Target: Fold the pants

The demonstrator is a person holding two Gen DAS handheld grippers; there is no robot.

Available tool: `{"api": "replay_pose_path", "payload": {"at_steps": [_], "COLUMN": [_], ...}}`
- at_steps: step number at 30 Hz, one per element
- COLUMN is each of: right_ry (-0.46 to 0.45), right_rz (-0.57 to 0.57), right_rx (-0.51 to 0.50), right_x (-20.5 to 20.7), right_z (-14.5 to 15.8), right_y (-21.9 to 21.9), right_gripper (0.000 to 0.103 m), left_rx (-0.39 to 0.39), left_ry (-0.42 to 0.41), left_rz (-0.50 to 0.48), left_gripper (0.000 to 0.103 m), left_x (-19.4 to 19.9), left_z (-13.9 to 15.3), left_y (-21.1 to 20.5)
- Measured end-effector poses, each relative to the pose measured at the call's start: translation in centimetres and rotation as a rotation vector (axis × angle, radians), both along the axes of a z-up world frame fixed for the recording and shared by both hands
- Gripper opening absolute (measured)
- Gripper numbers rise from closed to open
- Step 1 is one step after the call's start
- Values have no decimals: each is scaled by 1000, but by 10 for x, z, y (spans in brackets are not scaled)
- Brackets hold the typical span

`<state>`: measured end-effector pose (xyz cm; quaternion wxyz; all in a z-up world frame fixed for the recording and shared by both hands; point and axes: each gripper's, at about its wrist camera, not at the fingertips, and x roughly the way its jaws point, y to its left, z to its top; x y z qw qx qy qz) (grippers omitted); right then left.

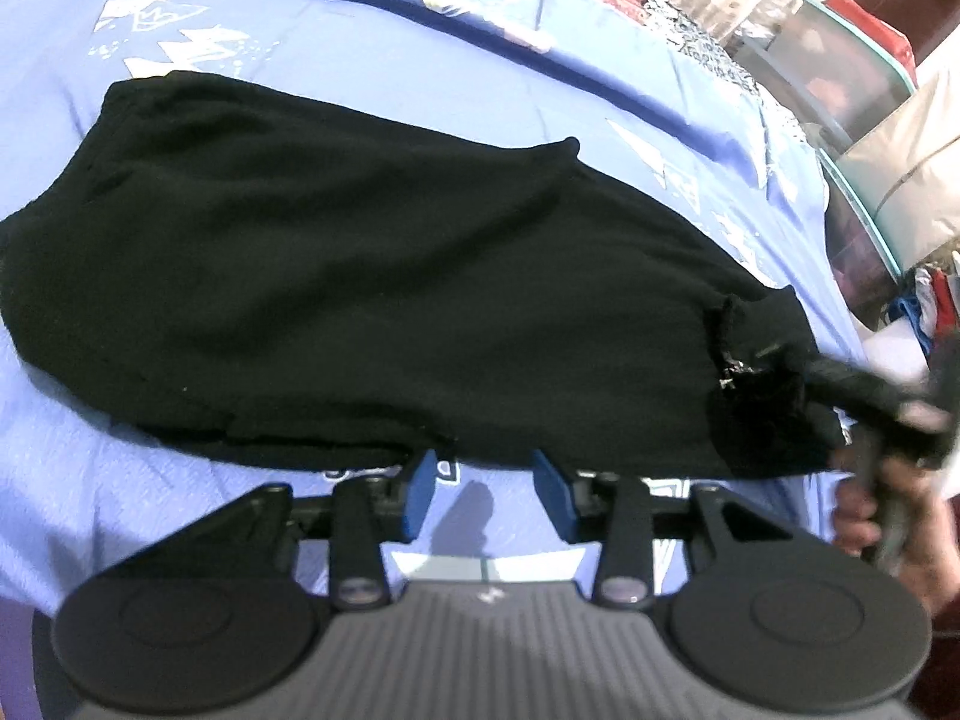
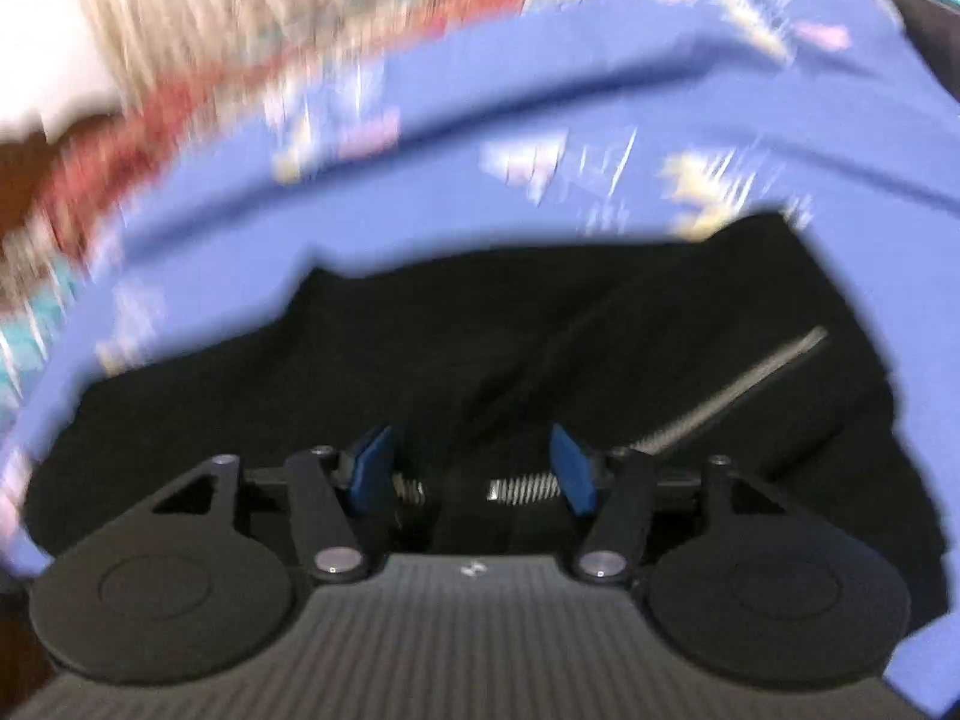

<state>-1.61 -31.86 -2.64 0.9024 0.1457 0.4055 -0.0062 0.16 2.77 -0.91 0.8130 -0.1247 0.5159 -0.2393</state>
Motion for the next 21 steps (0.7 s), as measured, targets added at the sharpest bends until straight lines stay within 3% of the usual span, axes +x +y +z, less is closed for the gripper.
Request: {"api": "replay_pose_path", "payload": {"at_steps": [2,3,5,9,10,11,14,18,21], "right_ry": [-26,-29,-43,-102,-74,-23,-24,-182,-226], "right_rz": [9,-2,-64,-169,-147,-105,-29,-48,42], "right_rx": [-114,-143,-167,-240,-222,-198,-322,-275,-186], "right_x": [0,1,5,6,10,14,9,-18,-28], "right_z": [-11,-10,0,10,3,-7,-4,32,46], "right_y": [17,22,24,22,24,27,48,50,63], "right_gripper": [53,40,35,36,37,46,47,47,46], "left_rx": [-2,-3,-8,-14,-16,-20,-39,-85,-92], "left_ry": [-13,-19,-23,-16,-12,-12,-46,-92,-92], "left_rz": [-2,0,8,26,30,34,62,179,311], "left_gripper": [37,37,37,37,37,37,37,50,59], "left_x": [-1,-1,-1,-1,-1,-1,-6,-10,-6], "left_z": [2,3,4,1,0,0,9,22,22], "left_y": [2,3,8,16,18,20,40,92,134]}}
